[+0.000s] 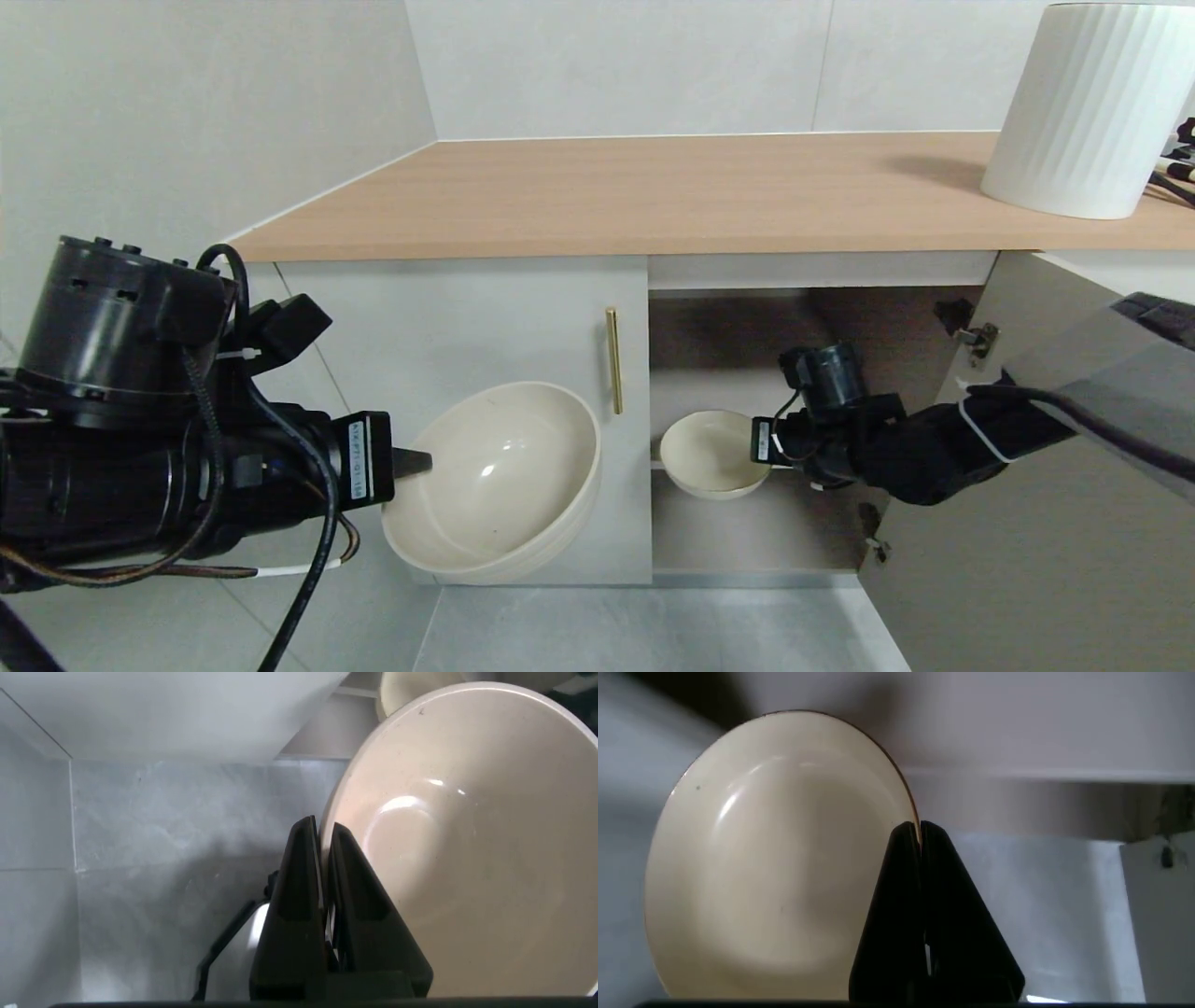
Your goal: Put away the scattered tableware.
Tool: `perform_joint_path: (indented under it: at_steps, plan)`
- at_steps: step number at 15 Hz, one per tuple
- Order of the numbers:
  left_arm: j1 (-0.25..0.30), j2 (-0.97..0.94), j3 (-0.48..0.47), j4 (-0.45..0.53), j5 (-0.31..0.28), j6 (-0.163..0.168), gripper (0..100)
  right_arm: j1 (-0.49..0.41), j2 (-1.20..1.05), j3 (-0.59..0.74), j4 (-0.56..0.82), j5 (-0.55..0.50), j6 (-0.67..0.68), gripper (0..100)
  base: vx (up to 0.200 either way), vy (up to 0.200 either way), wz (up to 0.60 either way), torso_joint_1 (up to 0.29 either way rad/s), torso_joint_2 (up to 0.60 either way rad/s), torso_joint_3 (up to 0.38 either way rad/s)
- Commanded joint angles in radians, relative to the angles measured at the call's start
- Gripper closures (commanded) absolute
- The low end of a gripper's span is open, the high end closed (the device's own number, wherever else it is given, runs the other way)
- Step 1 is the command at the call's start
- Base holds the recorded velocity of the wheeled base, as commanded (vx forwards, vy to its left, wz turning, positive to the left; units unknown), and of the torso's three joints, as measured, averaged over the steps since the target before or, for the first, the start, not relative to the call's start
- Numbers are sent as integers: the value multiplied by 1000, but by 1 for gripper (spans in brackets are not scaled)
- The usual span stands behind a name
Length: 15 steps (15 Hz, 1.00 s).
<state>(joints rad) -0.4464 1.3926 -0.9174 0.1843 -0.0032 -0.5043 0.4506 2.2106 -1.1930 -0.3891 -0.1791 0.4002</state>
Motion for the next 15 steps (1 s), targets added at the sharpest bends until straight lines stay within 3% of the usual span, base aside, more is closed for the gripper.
perform_joint_path:
  at_steps: [1,15]
  plan:
    - [0,3,-1,0,0,0,100,-38,121,-79,-2,-46,2,100,0,0,0,0,0,0]
    - [-2,16,2,0,0,0,100,-142,347,-341,-25,-275,23,100,0,0,0,0,0,0]
